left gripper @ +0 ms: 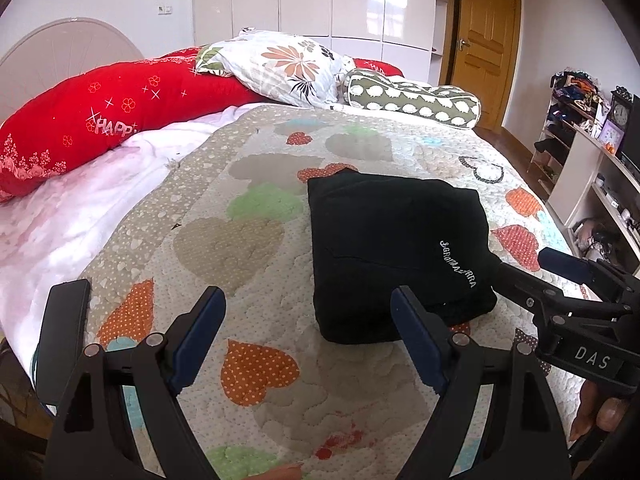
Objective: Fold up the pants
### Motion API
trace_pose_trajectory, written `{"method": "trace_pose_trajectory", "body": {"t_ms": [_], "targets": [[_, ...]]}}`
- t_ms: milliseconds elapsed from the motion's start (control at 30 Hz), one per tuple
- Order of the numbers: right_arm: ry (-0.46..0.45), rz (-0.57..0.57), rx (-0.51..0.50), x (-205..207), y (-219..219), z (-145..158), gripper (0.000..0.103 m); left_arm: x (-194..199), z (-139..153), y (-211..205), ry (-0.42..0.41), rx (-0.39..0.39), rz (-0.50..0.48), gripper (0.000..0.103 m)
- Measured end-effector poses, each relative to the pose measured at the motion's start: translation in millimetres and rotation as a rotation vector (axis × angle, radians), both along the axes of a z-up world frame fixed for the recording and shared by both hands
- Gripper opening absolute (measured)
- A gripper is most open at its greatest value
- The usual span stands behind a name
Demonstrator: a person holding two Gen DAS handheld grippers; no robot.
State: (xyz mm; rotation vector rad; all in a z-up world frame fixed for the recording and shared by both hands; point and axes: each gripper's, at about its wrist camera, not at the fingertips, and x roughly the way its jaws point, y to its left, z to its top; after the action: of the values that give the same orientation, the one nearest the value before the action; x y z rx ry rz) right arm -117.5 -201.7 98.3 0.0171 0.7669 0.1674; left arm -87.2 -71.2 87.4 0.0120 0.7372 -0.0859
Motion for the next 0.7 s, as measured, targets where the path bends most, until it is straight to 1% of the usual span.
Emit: {"method": "trace_pose_trajectory", "body": {"t_ms": [700], "targets": [[0.011,-0.003,-0.002,3.4,-3.0,-3.4,0.081,2.3,-1.6,-4.5,0.007,0.0,-0.01,0.085]]}}
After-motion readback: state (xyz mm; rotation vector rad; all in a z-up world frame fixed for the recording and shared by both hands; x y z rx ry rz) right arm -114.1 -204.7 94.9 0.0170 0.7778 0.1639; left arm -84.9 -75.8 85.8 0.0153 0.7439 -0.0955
